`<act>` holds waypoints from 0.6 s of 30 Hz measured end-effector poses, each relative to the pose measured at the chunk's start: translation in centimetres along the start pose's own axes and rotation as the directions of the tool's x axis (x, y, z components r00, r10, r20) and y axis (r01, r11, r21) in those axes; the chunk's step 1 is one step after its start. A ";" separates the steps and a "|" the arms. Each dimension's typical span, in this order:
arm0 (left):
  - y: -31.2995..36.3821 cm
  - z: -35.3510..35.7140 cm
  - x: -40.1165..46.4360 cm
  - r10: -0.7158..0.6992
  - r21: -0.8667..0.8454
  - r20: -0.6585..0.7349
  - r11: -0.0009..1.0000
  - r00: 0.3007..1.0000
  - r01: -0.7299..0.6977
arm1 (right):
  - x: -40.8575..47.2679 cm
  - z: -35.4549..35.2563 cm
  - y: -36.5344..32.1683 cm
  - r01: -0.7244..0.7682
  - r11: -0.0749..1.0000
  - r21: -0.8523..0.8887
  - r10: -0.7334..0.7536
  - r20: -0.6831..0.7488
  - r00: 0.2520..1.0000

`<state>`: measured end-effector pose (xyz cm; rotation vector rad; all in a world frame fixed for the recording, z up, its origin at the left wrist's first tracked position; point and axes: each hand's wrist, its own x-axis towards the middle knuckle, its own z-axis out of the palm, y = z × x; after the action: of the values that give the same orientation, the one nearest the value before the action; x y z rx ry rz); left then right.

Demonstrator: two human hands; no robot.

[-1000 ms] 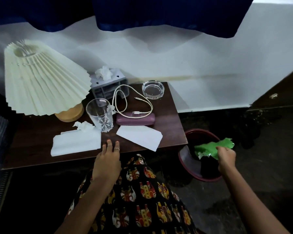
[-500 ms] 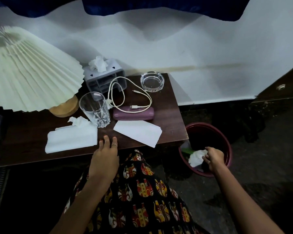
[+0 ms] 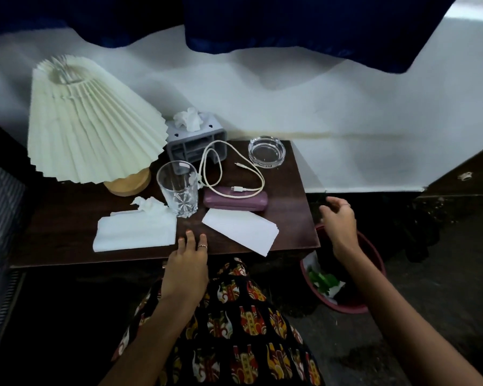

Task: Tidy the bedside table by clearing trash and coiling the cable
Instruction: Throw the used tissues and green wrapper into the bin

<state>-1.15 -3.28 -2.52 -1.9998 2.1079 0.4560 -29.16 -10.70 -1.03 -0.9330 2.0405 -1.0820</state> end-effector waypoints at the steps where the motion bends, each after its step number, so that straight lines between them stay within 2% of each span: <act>1: 0.0 -0.1 -0.1 0.001 -0.014 0.000 1.000 1.000 -0.001 | -0.7 0.9 -1.2 0.076 0.997 -0.033 -0.074 0.058 0.996; 5: -0.3 -0.5 -0.1 -0.002 -0.107 -0.017 0.994 1.000 0.000 | -2.5 5.2 -6.0 0.305 0.946 -0.110 -0.263 0.287 0.921; 9: -0.5 -0.7 -0.2 -0.024 -0.196 -0.037 0.980 0.999 0.016 | -2.7 10.4 -12.6 0.388 0.922 -0.023 -0.357 0.340 0.870; 13: -0.6 -0.7 -0.2 -0.015 -0.231 -0.053 0.973 0.998 0.002 | -2.0 15.2 -18.3 0.579 0.810 -0.097 -0.495 0.415 0.763; 16: -0.9 -0.6 -0.1 -0.004 -0.243 -0.059 0.970 0.998 -0.010 | -0.7 18.0 -21.0 0.700 0.683 -0.210 -0.507 0.553 0.661; 18: -0.9 -0.6 -0.1 0.001 -0.246 -0.066 0.969 0.998 -0.017 | 0.0 19.7 -22.1 0.727 0.635 -0.259 -0.459 0.630 0.626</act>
<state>-0.17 -3.43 -2.02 -2.1641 2.1940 0.6946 -7.29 -27.85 9.15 -2.0778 1.5530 -0.4757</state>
